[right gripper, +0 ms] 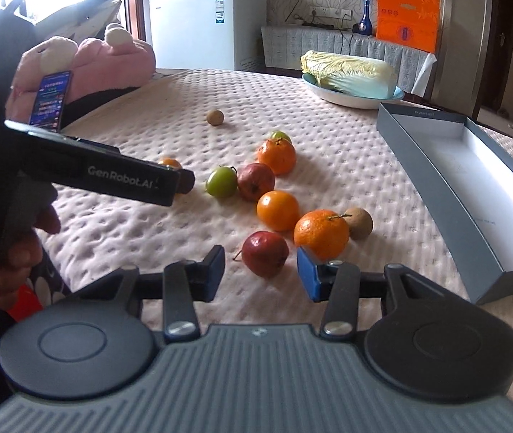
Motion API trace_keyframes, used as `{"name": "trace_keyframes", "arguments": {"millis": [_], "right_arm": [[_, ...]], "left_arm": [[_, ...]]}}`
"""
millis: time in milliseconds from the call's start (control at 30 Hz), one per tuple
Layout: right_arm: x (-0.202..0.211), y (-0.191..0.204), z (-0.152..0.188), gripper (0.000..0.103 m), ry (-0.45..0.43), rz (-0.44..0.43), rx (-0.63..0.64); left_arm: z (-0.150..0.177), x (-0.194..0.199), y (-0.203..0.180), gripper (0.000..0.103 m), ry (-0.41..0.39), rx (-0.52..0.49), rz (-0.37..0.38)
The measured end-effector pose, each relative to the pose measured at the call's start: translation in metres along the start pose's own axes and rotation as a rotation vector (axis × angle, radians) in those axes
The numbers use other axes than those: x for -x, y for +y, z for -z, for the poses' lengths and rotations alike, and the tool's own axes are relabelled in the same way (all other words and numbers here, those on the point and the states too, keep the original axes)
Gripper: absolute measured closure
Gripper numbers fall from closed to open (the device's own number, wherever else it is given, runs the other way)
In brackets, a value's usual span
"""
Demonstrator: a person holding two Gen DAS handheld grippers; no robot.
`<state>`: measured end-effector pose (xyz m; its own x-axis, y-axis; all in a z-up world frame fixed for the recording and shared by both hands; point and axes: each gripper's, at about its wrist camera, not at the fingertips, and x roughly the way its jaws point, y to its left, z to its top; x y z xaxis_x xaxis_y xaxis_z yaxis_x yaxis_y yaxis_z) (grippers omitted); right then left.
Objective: Organize fruits
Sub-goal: 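Grasp the yellow-orange fruit with the left tool while the right tool grasps a red apple, then carry both fruits over the grey box and open the left tool to drop the orange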
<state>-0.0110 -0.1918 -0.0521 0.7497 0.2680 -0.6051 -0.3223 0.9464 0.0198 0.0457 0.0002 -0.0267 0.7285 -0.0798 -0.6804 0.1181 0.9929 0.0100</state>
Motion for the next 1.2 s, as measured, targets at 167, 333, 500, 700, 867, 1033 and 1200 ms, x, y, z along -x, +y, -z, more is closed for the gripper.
{"name": "trace_keyframes", "arguments": {"millis": [167,333,500,700,867,1033,1200], "right_arm": [[-0.007,-0.003,-0.001,0.061,0.008,0.005,-0.007],[-0.013,-0.001,0.0,0.069,0.03,0.004,0.012],[-0.012,0.0,-0.002,0.069,0.032,0.001,0.021],[-0.005,-0.004,-0.001,0.07,0.023,-0.025,0.022],[0.008,-0.006,-0.005,0.07,-0.013,-0.037,0.027],[0.023,-0.012,-0.009,0.07,-0.05,-0.056,0.015],[0.04,-0.02,-0.013,0.07,-0.086,-0.058,0.008]], "left_arm": [[0.0,-0.012,0.001,0.025,0.025,0.001,0.01],[0.002,-0.017,-0.001,0.036,0.017,-0.017,0.0],[0.001,-0.017,-0.002,0.059,0.008,-0.014,-0.003],[-0.001,-0.014,-0.005,0.064,0.013,-0.017,0.002],[-0.004,-0.005,-0.008,0.063,-0.012,-0.014,0.006],[-0.009,0.005,-0.014,0.063,-0.036,-0.012,0.011],[-0.015,0.016,-0.028,0.063,-0.061,-0.016,0.028]]}}
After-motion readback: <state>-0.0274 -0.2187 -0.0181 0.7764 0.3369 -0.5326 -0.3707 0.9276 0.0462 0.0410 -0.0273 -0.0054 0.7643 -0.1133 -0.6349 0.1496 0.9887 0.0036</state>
